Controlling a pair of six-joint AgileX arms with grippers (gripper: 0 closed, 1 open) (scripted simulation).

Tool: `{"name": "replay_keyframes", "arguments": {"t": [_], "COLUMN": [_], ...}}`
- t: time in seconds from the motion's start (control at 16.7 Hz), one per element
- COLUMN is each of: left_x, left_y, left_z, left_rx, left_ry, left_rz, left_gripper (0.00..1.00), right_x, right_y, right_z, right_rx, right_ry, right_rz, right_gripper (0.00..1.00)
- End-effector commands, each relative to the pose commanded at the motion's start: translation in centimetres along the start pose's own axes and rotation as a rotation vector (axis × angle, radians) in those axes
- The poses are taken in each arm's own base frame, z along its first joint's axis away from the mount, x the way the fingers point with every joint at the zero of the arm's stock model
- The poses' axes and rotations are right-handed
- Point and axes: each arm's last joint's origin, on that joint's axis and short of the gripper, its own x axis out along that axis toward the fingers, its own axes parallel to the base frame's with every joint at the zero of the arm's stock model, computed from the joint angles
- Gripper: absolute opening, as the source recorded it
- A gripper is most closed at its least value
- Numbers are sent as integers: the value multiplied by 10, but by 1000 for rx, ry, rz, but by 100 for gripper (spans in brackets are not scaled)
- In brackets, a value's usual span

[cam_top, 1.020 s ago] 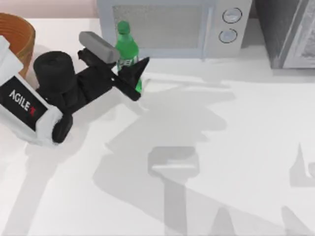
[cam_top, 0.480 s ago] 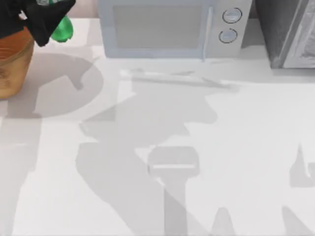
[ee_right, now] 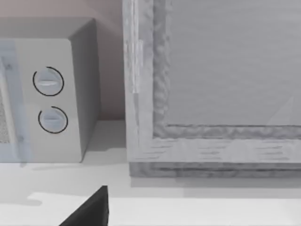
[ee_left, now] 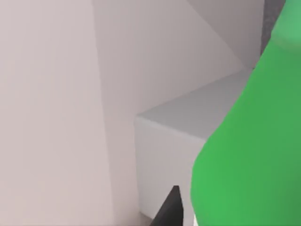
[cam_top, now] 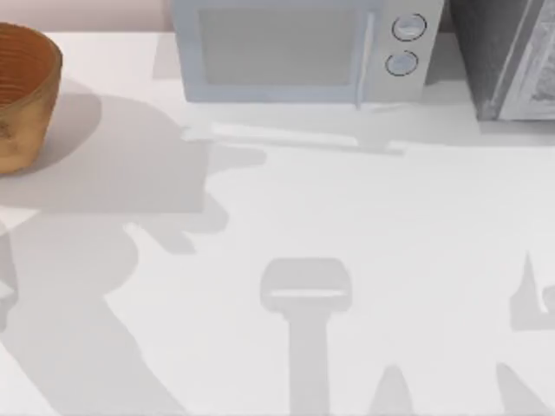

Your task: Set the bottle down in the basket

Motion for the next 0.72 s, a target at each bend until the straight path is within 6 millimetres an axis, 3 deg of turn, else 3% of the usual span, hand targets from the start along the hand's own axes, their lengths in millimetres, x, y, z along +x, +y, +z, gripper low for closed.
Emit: {"name": "replay_keyframes", "arguments": {"t": [0.12, 0.36, 0.54, 0.72], "left_x": [-19, -21, -13, 13], "left_y": [7, 8, 8, 9], "left_z": [9, 10, 5, -14], "left_rx": [-17, -20, -19, -16], "left_ry": [0, 0, 0, 0], "left_rz": [22, 26, 25, 25], "left_gripper": [0, 0, 0, 0], "right_x": [0, 0, 0, 0], "right_y": [0, 0, 0, 0], "right_z": [0, 0, 0, 0], "right_rx": [0, 0, 0, 0], "right_ry": [0, 0, 0, 0], "right_rz": [0, 0, 0, 0], "right_gripper": [100, 100, 100, 100]}}
